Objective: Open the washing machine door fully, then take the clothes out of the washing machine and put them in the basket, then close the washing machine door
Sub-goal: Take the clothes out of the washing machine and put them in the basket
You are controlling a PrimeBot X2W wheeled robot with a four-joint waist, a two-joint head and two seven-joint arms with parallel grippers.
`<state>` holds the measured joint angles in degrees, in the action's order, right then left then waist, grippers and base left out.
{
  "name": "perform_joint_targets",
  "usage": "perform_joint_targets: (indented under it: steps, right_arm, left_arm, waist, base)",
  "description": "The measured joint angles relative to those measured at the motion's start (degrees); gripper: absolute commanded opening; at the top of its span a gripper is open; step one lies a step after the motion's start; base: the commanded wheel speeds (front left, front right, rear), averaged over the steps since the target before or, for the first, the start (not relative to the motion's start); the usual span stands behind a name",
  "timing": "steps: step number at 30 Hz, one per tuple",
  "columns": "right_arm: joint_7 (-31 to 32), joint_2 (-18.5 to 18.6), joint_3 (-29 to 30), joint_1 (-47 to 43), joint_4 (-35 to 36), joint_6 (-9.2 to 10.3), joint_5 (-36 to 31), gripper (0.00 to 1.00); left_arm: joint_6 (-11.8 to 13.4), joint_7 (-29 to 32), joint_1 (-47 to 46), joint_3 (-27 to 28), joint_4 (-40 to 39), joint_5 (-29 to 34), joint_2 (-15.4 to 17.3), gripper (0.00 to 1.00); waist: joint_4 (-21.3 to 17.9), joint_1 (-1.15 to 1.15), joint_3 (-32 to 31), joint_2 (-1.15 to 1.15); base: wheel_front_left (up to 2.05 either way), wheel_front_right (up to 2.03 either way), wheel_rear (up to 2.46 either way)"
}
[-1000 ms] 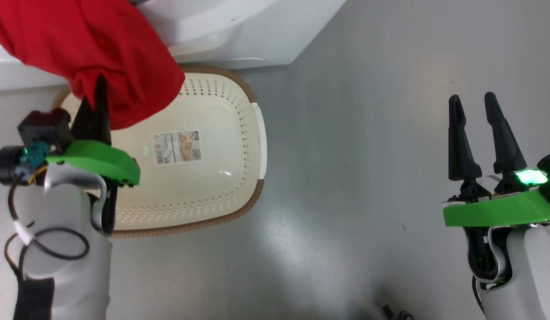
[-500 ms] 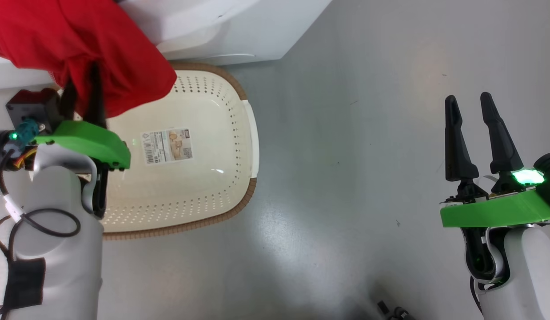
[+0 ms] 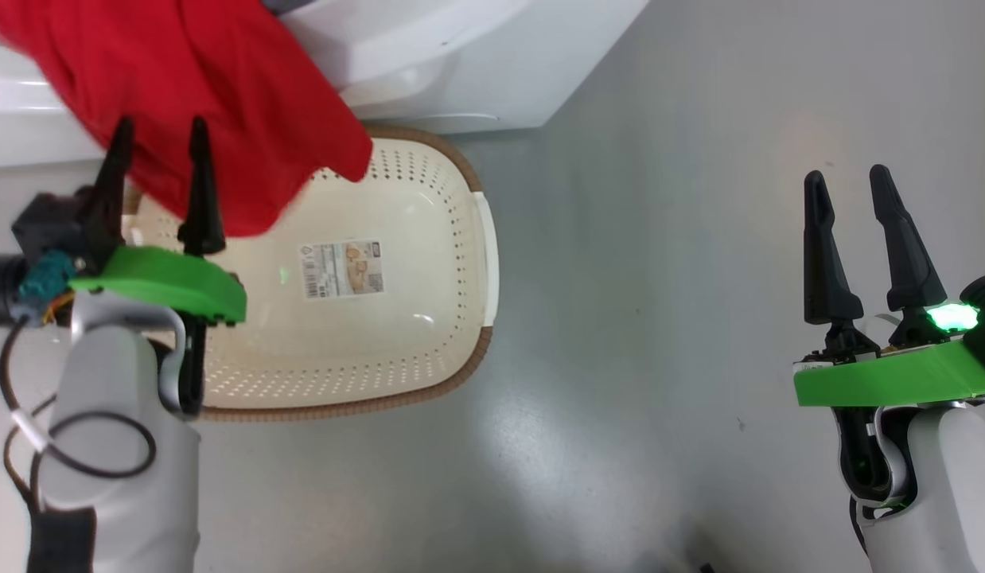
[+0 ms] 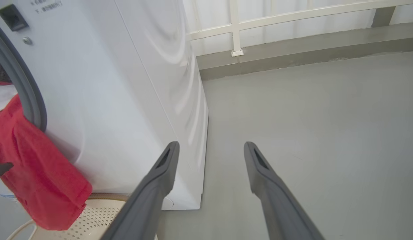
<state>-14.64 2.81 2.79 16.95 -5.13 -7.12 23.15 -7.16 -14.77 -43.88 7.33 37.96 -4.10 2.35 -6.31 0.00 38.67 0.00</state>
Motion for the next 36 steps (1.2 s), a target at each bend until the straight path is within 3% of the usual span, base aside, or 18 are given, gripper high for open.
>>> perform_joint_targets:
  steps: [12, 24, 36]
  right_arm:
    - [0.00, 0.01, 0.29, -1.43, -0.32, 0.00, -2.43, 1.00]
    - [0.00, 0.01, 0.48, -3.93, -0.77, 0.00, -3.59, 1.00]
    - [0.00, 0.01, 0.49, -4.13, -0.75, 0.00, -3.58, 1.00]
  left_arm:
    - [0.23, 0.00, 11.10, -0.64, -13.74, 0.08, -0.64, 1.00]
    - [2.18, 0.00, 22.95, -3.63, -26.41, -2.65, -0.67, 1.00]
    - [3.15, 0.00, 26.08, -4.19, -29.81, -3.13, -0.57, 1.00]
  waist:
    - [2.78, 0.00, -3.51, 0.00]
    - [4.24, 0.00, -6.51, 0.00]
    - [4.22, 0.00, -7.10, 0.00]
  base:
    - [0.00, 0.00, 0.00]
    - [0.00, 0.00, 0.00]
    - [0.00, 0.00, 0.00]
